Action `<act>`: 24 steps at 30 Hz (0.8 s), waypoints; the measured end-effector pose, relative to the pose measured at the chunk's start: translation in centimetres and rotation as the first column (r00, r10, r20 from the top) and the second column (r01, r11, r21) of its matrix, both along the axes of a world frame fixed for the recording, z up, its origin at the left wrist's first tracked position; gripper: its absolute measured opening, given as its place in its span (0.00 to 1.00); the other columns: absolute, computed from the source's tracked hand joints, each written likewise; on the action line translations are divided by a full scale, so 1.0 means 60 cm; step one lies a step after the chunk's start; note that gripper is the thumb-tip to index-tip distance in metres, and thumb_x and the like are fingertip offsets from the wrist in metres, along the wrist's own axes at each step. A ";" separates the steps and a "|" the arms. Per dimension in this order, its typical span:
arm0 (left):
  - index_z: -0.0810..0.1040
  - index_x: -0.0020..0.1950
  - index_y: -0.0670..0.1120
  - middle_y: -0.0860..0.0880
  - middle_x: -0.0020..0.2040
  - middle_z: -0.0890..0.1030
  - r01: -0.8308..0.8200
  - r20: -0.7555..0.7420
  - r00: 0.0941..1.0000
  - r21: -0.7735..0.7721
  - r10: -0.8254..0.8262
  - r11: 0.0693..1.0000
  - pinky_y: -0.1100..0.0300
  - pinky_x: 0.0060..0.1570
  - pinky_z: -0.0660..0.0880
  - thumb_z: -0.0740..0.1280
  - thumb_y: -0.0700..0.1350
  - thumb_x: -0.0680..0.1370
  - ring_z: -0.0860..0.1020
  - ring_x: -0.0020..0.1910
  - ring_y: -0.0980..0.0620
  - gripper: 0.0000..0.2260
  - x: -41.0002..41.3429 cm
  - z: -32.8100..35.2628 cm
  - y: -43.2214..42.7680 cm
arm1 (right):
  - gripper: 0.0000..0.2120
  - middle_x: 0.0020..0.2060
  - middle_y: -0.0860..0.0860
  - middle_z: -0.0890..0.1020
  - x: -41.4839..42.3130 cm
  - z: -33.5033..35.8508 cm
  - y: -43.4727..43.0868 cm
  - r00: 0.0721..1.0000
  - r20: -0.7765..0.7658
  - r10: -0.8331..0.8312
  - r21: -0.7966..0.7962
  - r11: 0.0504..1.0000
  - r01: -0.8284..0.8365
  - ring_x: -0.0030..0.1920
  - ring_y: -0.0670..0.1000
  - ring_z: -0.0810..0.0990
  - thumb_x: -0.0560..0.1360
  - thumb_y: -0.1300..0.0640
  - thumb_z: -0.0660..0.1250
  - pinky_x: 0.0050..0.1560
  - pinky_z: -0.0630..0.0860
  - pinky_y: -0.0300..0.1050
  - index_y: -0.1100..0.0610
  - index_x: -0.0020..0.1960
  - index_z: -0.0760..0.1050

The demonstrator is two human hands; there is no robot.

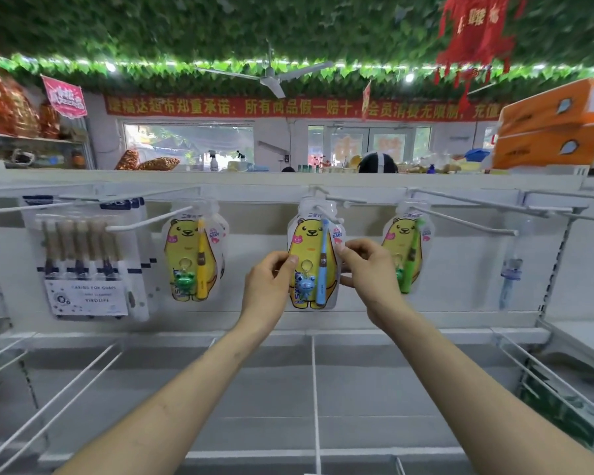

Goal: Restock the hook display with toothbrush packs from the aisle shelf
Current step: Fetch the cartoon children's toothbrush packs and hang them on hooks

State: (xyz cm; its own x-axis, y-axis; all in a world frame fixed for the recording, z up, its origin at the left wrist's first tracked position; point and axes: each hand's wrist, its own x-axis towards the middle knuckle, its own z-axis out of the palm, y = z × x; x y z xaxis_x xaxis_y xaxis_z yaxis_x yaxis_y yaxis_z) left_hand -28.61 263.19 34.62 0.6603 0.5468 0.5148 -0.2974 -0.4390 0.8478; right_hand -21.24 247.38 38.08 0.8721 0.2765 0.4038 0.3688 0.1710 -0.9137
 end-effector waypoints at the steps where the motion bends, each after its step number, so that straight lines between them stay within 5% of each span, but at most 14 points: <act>1: 0.83 0.55 0.52 0.55 0.47 0.87 -0.001 0.002 1.000 0.006 0.001 1.000 0.55 0.45 0.84 0.65 0.51 0.85 0.85 0.46 0.57 0.08 0.006 -0.001 0.004 | 0.08 0.44 0.55 0.86 0.004 -0.001 0.004 1.000 0.005 -0.012 -0.010 1.000 0.012 0.44 0.51 0.86 0.83 0.55 0.68 0.43 0.85 0.46 0.59 0.50 0.80; 7: 0.82 0.54 0.52 0.53 0.47 0.86 -0.010 0.002 1.000 0.005 0.010 1.000 0.50 0.48 0.85 0.64 0.51 0.85 0.85 0.47 0.54 0.08 0.026 -0.004 0.012 | 0.09 0.46 0.55 0.86 0.026 -0.003 0.016 0.998 0.018 -0.064 -0.051 0.997 0.065 0.49 0.54 0.87 0.83 0.52 0.68 0.48 0.87 0.52 0.57 0.51 0.81; 14: 0.80 0.58 0.50 0.55 0.50 0.84 -0.162 0.027 0.986 -0.023 0.162 0.987 0.60 0.47 0.80 0.67 0.48 0.84 0.83 0.50 0.56 0.05 0.007 -0.004 -0.011 | 0.02 0.45 0.51 0.85 0.021 -0.020 -0.001 0.991 0.051 -0.123 -0.099 0.987 0.128 0.48 0.52 0.85 0.81 0.56 0.68 0.55 0.84 0.58 0.52 0.51 0.79; 18: 0.77 0.55 0.51 0.54 0.51 0.80 -0.369 0.061 0.929 0.087 0.364 0.926 0.58 0.45 0.77 0.68 0.47 0.83 0.79 0.49 0.56 0.03 -0.023 -0.024 -0.057 | 0.07 0.48 0.49 0.84 0.004 -0.038 -0.075 0.976 0.152 -0.156 -0.187 0.965 0.184 0.50 0.50 0.83 0.81 0.61 0.65 0.56 0.82 0.53 0.51 0.54 0.78; 21: 0.77 0.58 0.51 0.54 0.54 0.78 -0.322 0.051 0.946 0.225 0.319 0.920 0.60 0.44 0.77 0.69 0.48 0.83 0.78 0.49 0.56 0.05 -0.036 -0.031 -0.126 | 0.10 0.52 0.49 0.84 -0.013 -0.050 -0.158 0.948 0.288 -0.138 -0.335 0.913 0.234 0.53 0.49 0.82 0.81 0.62 0.65 0.55 0.76 0.45 0.53 0.59 0.79; 24: 0.76 0.62 0.52 0.56 0.57 0.77 -0.225 -0.017 0.966 0.429 0.257 0.875 0.50 0.52 0.80 0.70 0.49 0.81 0.77 0.54 0.54 0.10 -0.031 -0.033 -0.219 | 0.12 0.54 0.50 0.82 -0.027 -0.060 -0.254 0.903 0.420 -0.087 -0.473 0.828 0.300 0.54 0.50 0.80 0.79 0.61 0.66 0.57 0.78 0.49 0.53 0.61 0.77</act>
